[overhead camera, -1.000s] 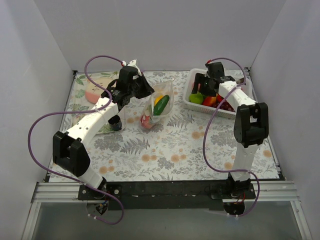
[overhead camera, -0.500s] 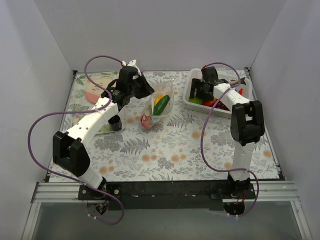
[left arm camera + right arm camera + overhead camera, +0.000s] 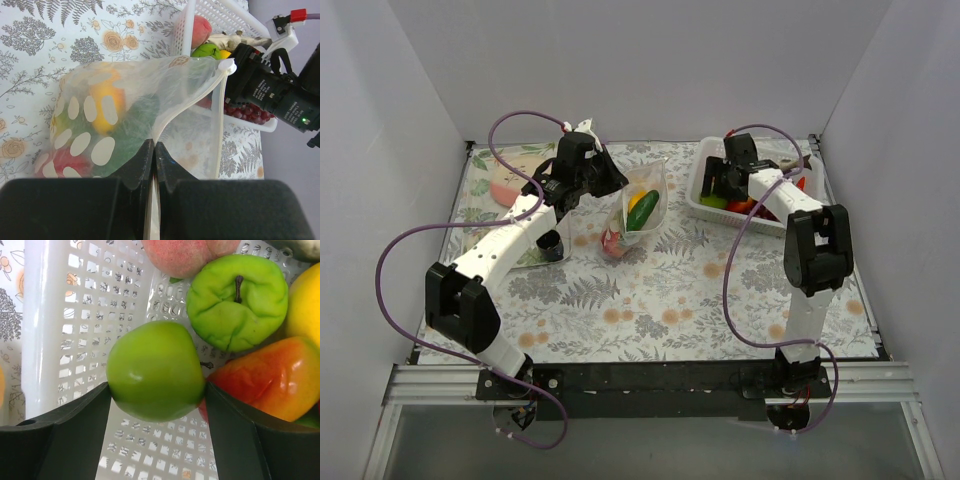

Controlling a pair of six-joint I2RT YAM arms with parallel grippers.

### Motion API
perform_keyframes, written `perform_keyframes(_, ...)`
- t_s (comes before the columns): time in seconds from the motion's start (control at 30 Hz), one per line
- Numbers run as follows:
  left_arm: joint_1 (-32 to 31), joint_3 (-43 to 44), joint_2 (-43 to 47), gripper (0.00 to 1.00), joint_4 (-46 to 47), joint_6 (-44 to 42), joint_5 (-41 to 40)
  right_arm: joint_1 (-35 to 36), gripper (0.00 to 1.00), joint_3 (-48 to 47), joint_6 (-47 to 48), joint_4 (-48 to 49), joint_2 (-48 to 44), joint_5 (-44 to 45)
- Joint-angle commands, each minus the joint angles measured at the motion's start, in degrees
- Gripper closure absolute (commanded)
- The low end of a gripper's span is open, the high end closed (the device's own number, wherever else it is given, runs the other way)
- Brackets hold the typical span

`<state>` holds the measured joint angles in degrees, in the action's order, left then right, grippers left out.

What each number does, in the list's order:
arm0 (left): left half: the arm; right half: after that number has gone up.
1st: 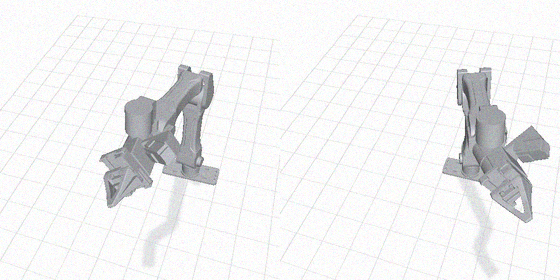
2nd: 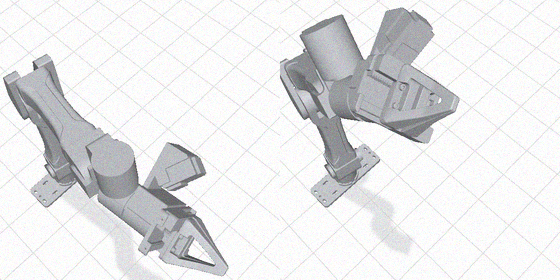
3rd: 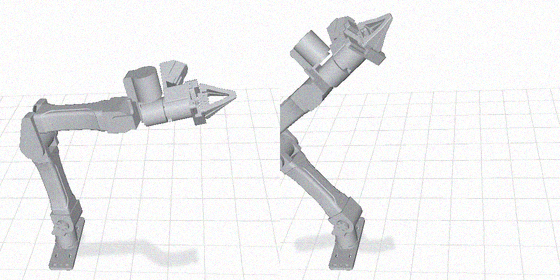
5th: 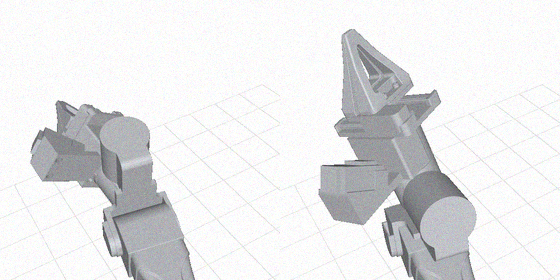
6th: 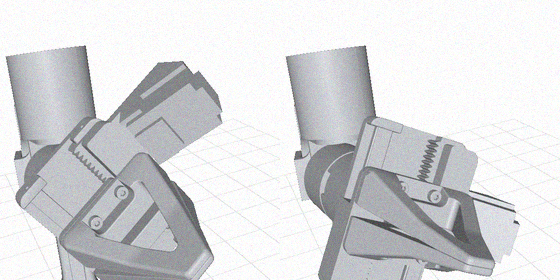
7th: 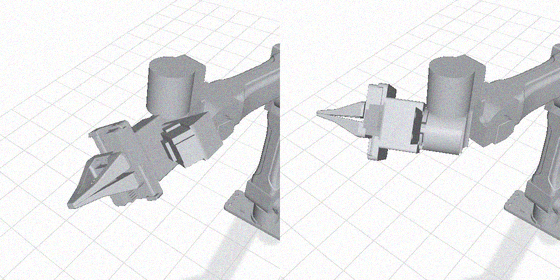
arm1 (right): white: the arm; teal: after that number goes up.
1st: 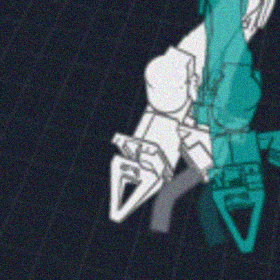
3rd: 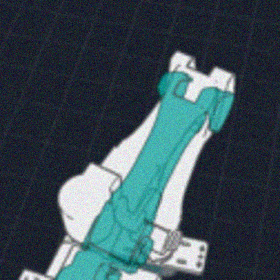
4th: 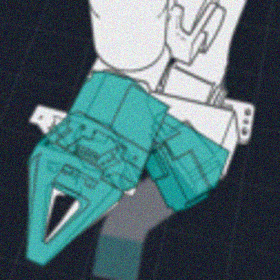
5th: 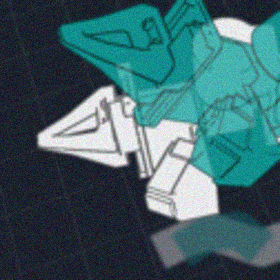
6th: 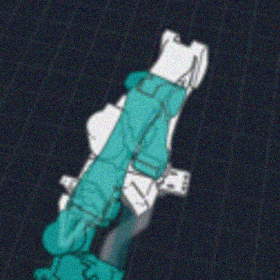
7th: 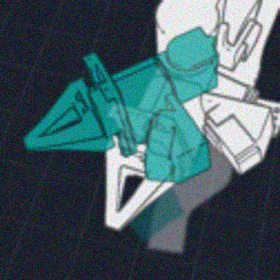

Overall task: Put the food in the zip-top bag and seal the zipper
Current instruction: Pick up the fake fruit from the bin, then place the fake fruit in the zipper food storage bag.

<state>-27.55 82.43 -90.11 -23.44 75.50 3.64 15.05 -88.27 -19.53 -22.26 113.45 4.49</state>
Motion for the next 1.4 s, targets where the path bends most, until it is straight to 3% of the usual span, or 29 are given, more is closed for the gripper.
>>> perform_keyframes(0.0,0.22,-0.08,2.92,1.00,1.12,0.26,0.40,0.16,0.64,0.82,-0.07,0.81,-6.83,1.48)
perform_keyframes(0.3,0.22,-0.17,2.65,1.00,1.12,0.34,0.23,0.24,0.72,0.20,0.19,-0.85,-12.90,2.89)
perform_keyframes(0.77,0.22,0.53,-0.25,1.00,2.52,1.14,1.28,1.47,0.72,-3.92,0.46,-5.25,-21.69,1.14)
perform_keyframes(1.2,0.22,1.85,-0.60,1.00,1.91,0.87,0.49,22.19,0.72,-12.88,-1.21,-7.71,-22.58,4.47)
perform_keyframes(1.37,0.22,2.64,-0.07,1.00,0.95,0.61,-0.56,25.73,0.69,-14.92,-1.39,-10.08,-18.97,7.37)
